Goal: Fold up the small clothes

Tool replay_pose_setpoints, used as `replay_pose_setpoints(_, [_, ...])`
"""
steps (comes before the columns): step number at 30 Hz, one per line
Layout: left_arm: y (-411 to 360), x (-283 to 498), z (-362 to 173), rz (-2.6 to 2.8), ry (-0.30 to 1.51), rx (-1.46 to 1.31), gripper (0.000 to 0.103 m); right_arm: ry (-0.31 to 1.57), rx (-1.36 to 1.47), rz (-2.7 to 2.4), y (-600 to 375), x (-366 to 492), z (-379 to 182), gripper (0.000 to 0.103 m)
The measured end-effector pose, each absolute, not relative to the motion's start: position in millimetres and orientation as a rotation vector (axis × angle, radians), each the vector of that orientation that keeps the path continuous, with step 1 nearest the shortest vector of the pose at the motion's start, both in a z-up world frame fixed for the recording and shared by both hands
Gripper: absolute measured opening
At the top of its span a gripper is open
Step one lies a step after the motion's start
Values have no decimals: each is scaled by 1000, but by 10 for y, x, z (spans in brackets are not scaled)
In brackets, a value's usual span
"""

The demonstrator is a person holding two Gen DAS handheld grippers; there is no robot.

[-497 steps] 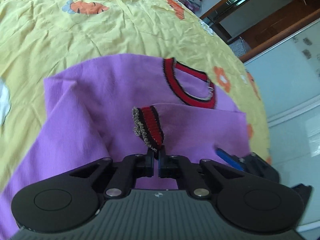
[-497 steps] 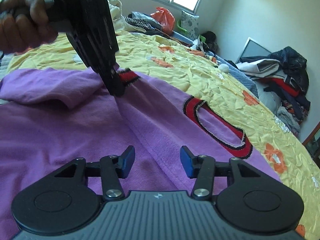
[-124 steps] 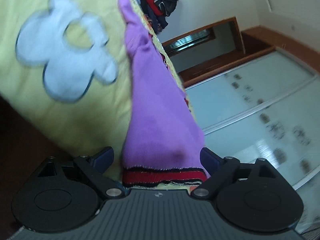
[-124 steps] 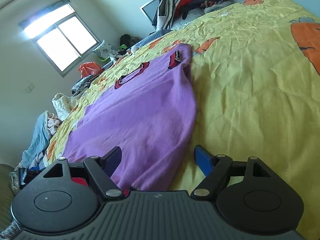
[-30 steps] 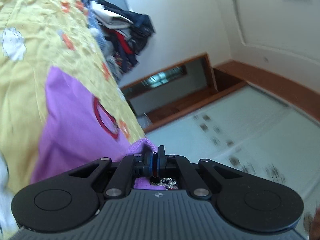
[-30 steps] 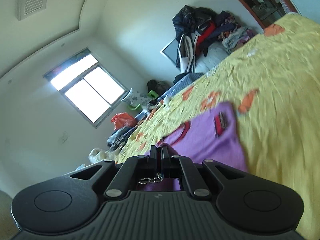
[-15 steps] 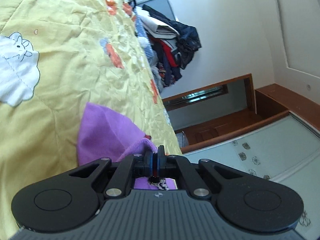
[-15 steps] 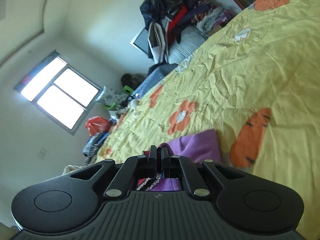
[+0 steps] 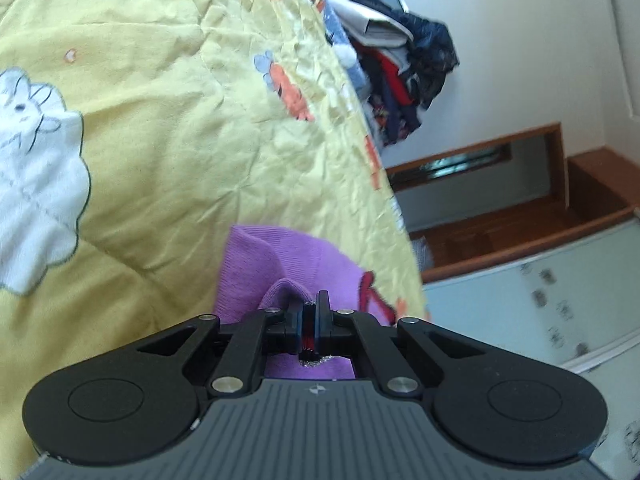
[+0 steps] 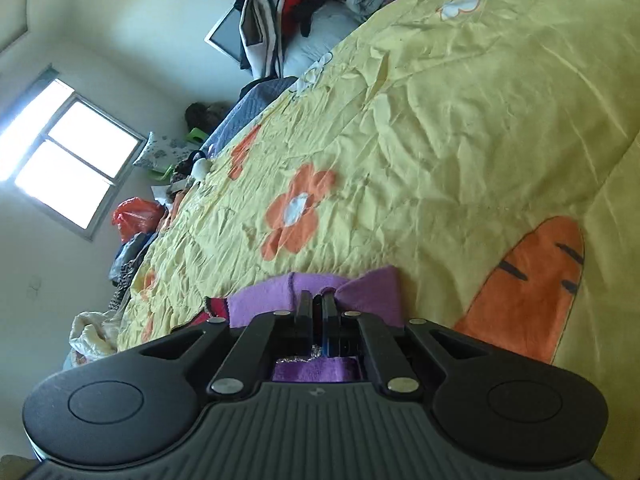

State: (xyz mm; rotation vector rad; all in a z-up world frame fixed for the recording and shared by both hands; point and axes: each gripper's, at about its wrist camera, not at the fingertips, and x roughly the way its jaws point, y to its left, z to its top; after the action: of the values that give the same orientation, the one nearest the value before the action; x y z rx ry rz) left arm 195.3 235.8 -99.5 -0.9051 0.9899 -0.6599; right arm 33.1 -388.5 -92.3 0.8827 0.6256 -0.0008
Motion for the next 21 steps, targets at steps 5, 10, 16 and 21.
replay_pose_setpoints(5, [2530,1849,-776,-650,909,-867,87,615,813,32,-3796,166,-731,41])
replay_pose_setpoints(10, [2658,1290,-484,-698,940,-706,92,588,604,42,-3626,-407,-398,76])
replay_pose_setpoints(16, [2729,388,-721,-743,1093,-605,94,614,618,41,-3626,-1386,-576,76])
replay_pose_setpoints(21, [2715,320,-797,-733,1074,-690,96,622,739,108,-3594,-1625,-854,75])
